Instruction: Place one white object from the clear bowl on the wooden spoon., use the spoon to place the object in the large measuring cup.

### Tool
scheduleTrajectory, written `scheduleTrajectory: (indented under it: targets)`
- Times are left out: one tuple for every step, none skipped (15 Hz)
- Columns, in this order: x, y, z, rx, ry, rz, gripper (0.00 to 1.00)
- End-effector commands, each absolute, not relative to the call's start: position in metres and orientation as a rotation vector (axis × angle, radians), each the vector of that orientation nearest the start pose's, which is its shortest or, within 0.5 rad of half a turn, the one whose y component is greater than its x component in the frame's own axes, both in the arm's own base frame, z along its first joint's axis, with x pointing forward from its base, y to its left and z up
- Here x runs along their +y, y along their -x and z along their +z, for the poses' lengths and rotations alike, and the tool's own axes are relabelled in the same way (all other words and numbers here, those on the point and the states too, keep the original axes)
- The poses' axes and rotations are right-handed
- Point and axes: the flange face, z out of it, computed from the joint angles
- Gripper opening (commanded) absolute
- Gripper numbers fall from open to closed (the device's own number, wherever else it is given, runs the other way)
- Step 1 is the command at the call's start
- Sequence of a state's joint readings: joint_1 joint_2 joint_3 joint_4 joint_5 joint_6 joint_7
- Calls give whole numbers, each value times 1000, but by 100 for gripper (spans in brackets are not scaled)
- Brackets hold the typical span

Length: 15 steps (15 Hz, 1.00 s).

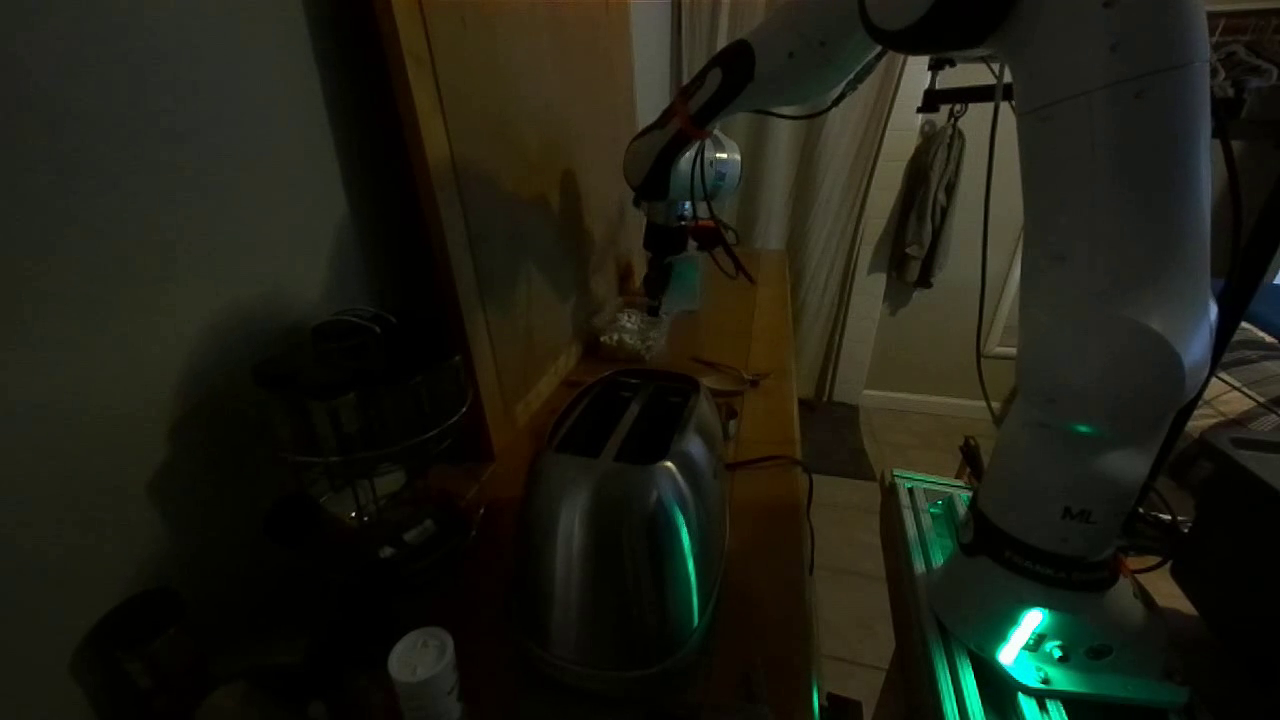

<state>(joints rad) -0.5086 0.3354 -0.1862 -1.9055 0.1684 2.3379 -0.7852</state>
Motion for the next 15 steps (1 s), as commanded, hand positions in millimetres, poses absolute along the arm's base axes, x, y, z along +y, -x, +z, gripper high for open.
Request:
scheduleTrajectory:
  targets:
    - [-386,-476,341,-5,3122,-21,2]
    - [-383,-473,340,-8,3116,3,2]
    - [-381,-474,343,-11,3112,-17,2]
    - [-380,-477,346,-3,3104,-66,2]
    - [-382,-484,353,6,3094,-161,2]
    - [-380,-487,358,30,3075,-197,2]
    - [-379,-488,361,37,3066,-207,2]
    - [-376,-489,366,31,3064,-229,2]
    - [-373,-487,371,19,3058,-213,2]
    - [-370,-483,374,4,3063,-174,2]
    - [-368,-479,375,-1,3067,-129,2]
    - [-369,-476,376,21,3098,-70,2]
    - [-367,-471,377,9,3095,-20,2]
    - [-365,-466,376,-3,3097,42,2]
    - [-363,-460,373,-20,3091,106,2]
